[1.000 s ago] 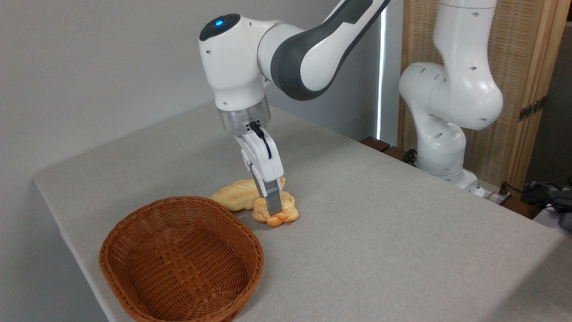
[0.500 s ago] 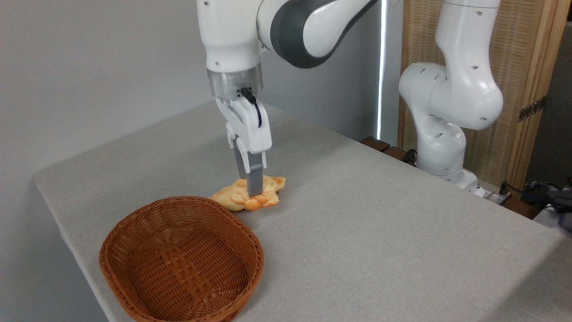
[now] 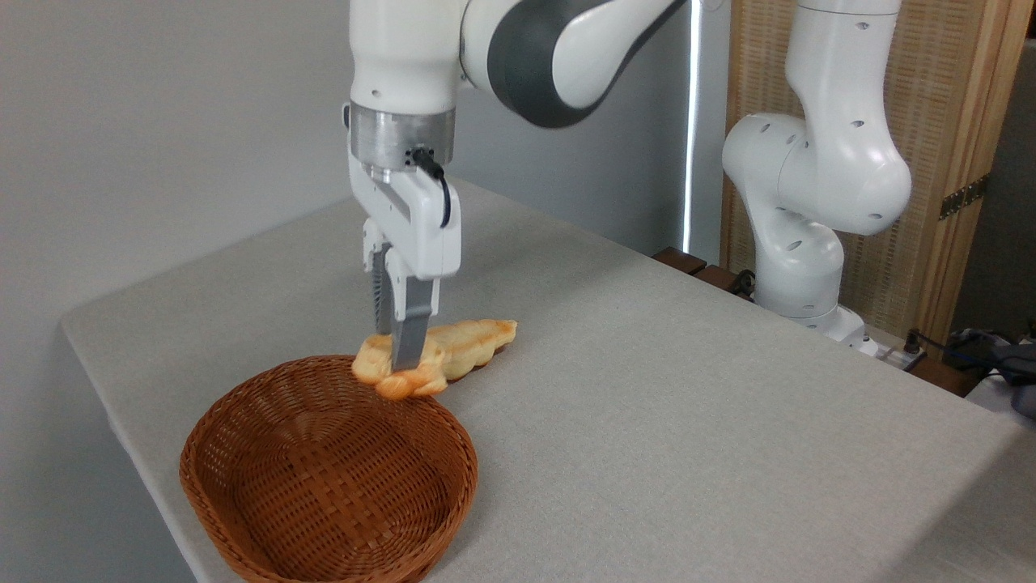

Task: Put bread into the basket
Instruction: 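Lift the gripped bread piece and carry it over the wicker basket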

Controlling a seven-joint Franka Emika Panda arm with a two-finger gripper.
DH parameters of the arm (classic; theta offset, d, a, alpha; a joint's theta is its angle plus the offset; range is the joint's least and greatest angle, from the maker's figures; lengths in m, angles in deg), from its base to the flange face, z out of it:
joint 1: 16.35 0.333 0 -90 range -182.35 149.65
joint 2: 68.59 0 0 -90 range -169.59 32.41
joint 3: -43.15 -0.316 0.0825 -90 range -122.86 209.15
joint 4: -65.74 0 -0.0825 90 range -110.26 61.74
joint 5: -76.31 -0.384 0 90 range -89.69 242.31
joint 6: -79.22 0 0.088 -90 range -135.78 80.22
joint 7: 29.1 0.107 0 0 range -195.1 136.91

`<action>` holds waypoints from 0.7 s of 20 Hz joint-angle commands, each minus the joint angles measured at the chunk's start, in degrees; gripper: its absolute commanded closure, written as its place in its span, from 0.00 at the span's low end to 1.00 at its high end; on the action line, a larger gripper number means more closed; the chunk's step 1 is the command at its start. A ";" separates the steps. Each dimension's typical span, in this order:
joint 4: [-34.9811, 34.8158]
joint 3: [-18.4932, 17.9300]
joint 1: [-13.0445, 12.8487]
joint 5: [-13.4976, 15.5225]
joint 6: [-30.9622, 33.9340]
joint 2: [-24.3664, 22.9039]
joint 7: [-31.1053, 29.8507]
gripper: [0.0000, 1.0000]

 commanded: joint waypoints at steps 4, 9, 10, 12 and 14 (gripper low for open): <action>0.91 -1.80 -0.23 3.58 -7.06 3.85 0.19 0.35; 0.91 -1.80 -0.23 3.49 -9.96 6.23 0.02 0.07; 0.91 -1.80 -0.23 3.49 -10.05 6.40 0.02 0.06; 0.91 -1.80 -0.23 3.49 -10.75 6.75 0.02 0.03; 0.91 -1.80 -0.23 3.49 -11.11 7.11 0.10 0.00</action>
